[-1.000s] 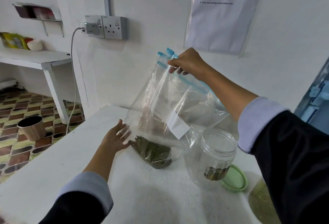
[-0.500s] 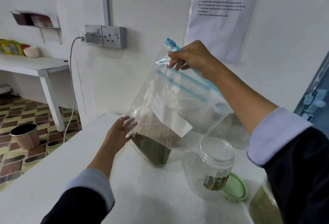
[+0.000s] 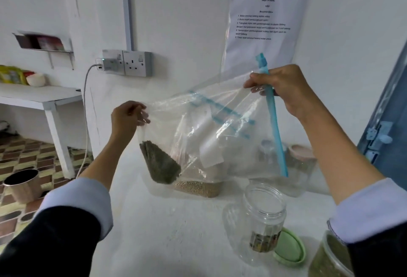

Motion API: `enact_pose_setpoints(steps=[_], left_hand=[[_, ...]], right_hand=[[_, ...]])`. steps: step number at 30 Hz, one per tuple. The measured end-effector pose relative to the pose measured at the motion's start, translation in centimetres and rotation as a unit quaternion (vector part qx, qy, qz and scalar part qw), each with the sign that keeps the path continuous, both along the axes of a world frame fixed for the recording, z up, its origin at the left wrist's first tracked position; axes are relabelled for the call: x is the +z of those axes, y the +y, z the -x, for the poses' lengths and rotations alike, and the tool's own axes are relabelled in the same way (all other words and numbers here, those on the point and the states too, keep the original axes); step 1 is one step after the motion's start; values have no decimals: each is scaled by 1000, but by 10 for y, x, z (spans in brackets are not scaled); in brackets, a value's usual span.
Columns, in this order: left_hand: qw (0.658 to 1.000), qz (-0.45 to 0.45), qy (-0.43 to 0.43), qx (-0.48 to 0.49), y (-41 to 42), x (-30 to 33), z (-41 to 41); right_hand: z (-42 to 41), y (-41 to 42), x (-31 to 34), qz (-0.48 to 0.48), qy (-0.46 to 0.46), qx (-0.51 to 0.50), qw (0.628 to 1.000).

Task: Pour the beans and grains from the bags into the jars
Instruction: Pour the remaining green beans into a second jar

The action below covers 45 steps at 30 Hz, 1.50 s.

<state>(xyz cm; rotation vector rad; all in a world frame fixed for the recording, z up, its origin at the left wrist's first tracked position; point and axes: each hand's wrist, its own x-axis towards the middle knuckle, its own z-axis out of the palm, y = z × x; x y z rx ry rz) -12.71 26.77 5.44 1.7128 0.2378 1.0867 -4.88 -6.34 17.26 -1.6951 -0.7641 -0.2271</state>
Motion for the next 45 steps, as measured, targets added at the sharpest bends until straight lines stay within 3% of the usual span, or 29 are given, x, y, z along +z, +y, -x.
enact_pose_setpoints(steps=[4, 17, 24, 33, 40, 45], left_hand=[[997, 54, -56, 3, -2, 23, 2], [987, 26, -159, -6, -18, 71, 8], [980, 31, -193, -22, -27, 84, 10], [972, -16, -232, -16, -37, 107, 18], [972, -24, -230, -38, -45, 108, 24], [975, -24, -215, -47, -49, 109, 25]], right_hand=[[-2, -10, -1, -2, 6, -10, 1000], [6, -14, -7, -135, 21, -69, 988], [16, -24, -10, -159, 32, -74, 984], [31, -39, -11, -104, -53, -147, 982], [43, -53, -23, -109, -1, -129, 986], [47, -65, -31, -47, 25, -98, 994]])
